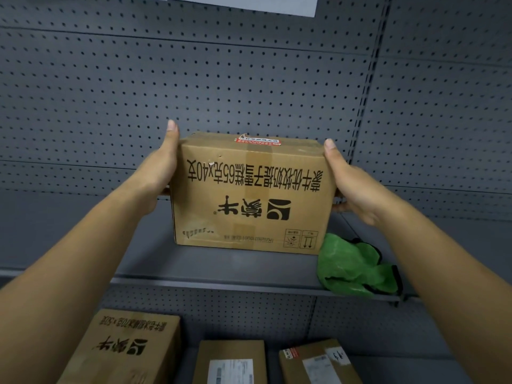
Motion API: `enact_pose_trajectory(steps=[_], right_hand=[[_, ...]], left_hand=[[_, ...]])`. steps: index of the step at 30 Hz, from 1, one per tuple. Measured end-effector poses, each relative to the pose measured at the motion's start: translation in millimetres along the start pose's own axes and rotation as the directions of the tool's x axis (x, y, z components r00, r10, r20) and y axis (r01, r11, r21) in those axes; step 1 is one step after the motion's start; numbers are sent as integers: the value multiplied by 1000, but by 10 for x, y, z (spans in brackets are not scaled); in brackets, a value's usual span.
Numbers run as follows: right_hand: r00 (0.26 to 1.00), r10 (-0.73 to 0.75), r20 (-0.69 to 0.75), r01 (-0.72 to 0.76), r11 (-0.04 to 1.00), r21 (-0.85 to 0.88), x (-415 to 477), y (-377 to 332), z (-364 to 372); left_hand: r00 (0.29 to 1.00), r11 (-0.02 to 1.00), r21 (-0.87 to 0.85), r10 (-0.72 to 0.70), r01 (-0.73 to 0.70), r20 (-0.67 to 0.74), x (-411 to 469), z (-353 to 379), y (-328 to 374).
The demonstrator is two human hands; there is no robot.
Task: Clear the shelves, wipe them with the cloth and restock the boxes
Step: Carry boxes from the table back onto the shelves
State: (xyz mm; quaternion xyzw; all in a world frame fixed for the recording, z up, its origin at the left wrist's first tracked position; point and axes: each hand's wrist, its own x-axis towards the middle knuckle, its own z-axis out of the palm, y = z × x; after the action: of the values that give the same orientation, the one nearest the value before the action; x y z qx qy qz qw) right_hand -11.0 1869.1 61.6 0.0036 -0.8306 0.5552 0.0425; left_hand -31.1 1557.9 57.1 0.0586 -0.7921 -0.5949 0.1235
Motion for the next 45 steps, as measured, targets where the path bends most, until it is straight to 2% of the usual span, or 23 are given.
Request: enact_pose_trajectory(steps=[9,15,18,21,24,28,30,33,38,45], right_hand=[[998,18,-60,-20,999,-27,121,60,-1],[999,-2,-49,0,999,-35,131,79,-25],[997,-16,-80,11,998,-61,124,64,-47],[991,-85,-107,73,991,-111,80,29,-84],[970,-182,-160,145,966,-216,9,-13,-74],[878,-397,-266,247,854,-459,-46,-76,-17],[830,-490,-266,284,782,-555,-122,-127,46],[802,-546,-241,303,720,-625,-255,-170,153],[808,-566,-164,315,650,-692,-505,-226,278],[867,-481,-129,256,653,-713,-947,-74,258]], left_hand=[[1000,1000,8,0,0,-22,50,122,1],[1000,1000,17,19,-19,-11,2,133,-28],[999,996,84,37,-38,10,-33,88,-44],[994,984,143,94,-102,62,-75,-39,-50],[984,971,162,167,-174,55,-138,-219,-69],[969,921,306,245,-242,28,-257,-432,-143],[959,887,377,285,-266,7,-349,-509,-154],[943,835,462,334,-300,7,-507,-569,-96],[906,728,550,394,-410,154,-750,-533,-21],[823,680,473,394,-560,408,-995,-275,-98]])
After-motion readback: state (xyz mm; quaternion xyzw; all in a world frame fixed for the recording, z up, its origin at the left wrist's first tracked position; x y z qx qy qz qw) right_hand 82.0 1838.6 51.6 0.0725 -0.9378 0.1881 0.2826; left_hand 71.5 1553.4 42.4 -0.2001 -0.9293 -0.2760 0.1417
